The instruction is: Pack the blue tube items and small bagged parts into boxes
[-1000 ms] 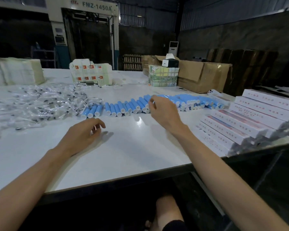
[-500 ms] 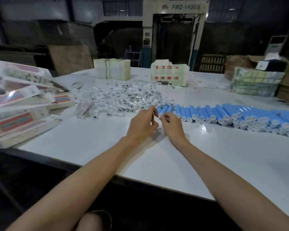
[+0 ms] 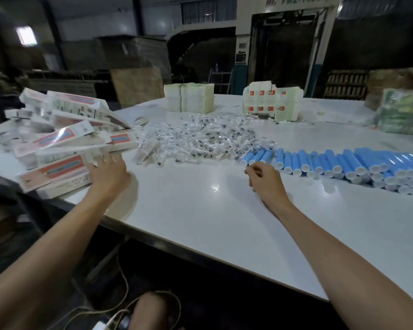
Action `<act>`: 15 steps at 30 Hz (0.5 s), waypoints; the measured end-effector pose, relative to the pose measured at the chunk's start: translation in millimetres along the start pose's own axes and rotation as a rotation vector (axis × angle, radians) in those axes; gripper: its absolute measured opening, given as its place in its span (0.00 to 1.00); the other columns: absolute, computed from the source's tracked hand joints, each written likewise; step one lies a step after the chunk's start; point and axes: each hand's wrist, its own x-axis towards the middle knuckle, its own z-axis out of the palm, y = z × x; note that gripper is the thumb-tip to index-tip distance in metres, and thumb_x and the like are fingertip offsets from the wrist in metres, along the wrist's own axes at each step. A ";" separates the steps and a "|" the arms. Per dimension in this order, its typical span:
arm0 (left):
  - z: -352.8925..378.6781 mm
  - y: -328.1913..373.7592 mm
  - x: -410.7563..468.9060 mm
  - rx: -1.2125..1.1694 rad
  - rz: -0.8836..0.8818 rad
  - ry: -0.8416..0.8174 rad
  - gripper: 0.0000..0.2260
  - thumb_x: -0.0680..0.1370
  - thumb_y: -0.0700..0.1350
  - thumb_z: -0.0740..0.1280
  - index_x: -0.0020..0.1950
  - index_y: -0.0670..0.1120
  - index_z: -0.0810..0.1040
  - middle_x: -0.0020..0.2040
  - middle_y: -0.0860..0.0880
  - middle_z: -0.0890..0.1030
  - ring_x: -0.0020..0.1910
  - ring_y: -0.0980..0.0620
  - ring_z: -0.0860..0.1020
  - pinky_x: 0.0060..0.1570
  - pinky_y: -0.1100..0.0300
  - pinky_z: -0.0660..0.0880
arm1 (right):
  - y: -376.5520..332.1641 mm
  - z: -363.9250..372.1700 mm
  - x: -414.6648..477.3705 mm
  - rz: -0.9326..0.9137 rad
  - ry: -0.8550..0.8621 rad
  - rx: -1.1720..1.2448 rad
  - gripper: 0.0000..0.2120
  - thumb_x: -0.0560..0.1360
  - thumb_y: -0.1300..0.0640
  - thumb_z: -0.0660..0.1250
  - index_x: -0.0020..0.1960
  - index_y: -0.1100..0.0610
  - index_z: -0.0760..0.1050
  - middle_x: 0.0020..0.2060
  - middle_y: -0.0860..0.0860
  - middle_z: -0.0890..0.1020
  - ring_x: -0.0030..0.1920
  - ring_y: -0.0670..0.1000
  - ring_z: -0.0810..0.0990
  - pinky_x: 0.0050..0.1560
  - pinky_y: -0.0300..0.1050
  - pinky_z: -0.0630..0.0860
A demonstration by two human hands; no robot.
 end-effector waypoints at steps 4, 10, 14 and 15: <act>7.5 -47.0 2.8 -0.057 -0.094 -0.022 0.37 0.85 0.61 0.63 0.84 0.37 0.58 0.84 0.33 0.57 0.81 0.30 0.60 0.77 0.31 0.62 | 1.5 1.7 1.6 0.013 -0.005 0.017 0.09 0.81 0.55 0.65 0.43 0.52 0.80 0.31 0.45 0.82 0.34 0.46 0.81 0.44 0.54 0.82; 12.4 -61.0 15.8 -0.025 -0.060 -0.001 0.34 0.86 0.65 0.58 0.83 0.41 0.61 0.82 0.32 0.64 0.79 0.28 0.63 0.77 0.29 0.60 | -0.4 0.0 -0.8 -0.006 -0.025 0.005 0.09 0.81 0.55 0.66 0.43 0.50 0.80 0.31 0.45 0.82 0.34 0.45 0.80 0.46 0.57 0.82; 0.9 -55.9 17.1 0.200 0.056 0.077 0.18 0.88 0.54 0.60 0.62 0.41 0.80 0.61 0.37 0.83 0.64 0.34 0.79 0.72 0.38 0.70 | -2.2 -1.0 -3.7 -0.013 -0.035 -0.018 0.09 0.81 0.55 0.65 0.43 0.51 0.79 0.31 0.47 0.82 0.35 0.47 0.80 0.48 0.59 0.83; -3.7 -51.4 15.2 0.141 0.077 0.115 0.17 0.88 0.53 0.61 0.57 0.41 0.81 0.54 0.39 0.85 0.57 0.36 0.82 0.67 0.40 0.74 | -2.8 -1.0 -4.0 -0.014 -0.037 -0.023 0.09 0.81 0.54 0.65 0.43 0.51 0.79 0.31 0.47 0.82 0.35 0.48 0.81 0.48 0.59 0.83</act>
